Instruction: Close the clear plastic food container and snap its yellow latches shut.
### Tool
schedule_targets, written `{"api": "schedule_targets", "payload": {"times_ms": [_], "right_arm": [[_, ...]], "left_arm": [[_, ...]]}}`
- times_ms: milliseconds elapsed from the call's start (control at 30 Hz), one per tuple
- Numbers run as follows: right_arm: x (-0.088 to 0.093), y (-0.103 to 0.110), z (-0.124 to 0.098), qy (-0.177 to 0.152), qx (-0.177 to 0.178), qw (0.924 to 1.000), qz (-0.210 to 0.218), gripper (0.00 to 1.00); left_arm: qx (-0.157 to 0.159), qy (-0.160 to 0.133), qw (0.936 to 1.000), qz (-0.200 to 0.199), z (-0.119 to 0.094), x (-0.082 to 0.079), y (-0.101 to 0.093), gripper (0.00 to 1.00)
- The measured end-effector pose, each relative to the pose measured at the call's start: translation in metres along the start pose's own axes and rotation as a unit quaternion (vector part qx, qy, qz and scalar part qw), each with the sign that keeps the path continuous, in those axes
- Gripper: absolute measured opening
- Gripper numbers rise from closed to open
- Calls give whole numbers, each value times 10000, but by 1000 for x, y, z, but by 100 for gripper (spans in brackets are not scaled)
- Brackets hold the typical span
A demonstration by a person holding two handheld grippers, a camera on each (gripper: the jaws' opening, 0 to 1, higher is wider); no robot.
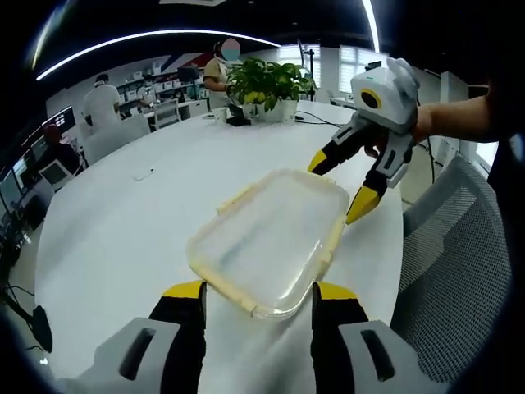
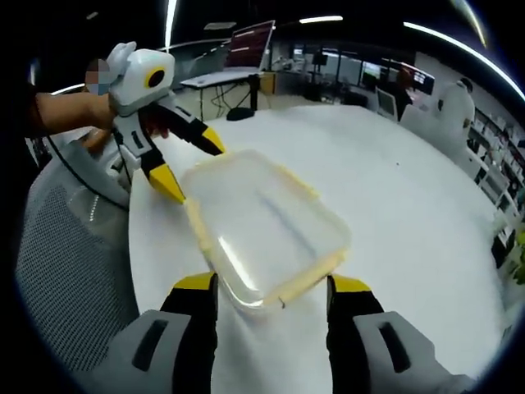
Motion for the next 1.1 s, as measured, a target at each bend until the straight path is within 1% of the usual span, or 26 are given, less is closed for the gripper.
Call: {"api": "schedule_targets", "payload": {"times_ms": [667,1100], "right_arm": [[-24,-32,20,108,50,9999,-12,51],[-34,-46,27,192,83,9998,2,51]], "left_arm": [[-17,82,10000,44,21,-8,37,46],[2,162,9999,60,30,-12,53,46]]}}
Point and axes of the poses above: the point that each gripper's makers call its tool centre point, and the gripper's own axes: z roughly forward along the fingers, y roughly to its left, x roughly out of its underside, the point moved 4 cm from there along -z, roughly backward along the fingers, and after that the axes turned 11 degrees about z, right-handed, at the moved point
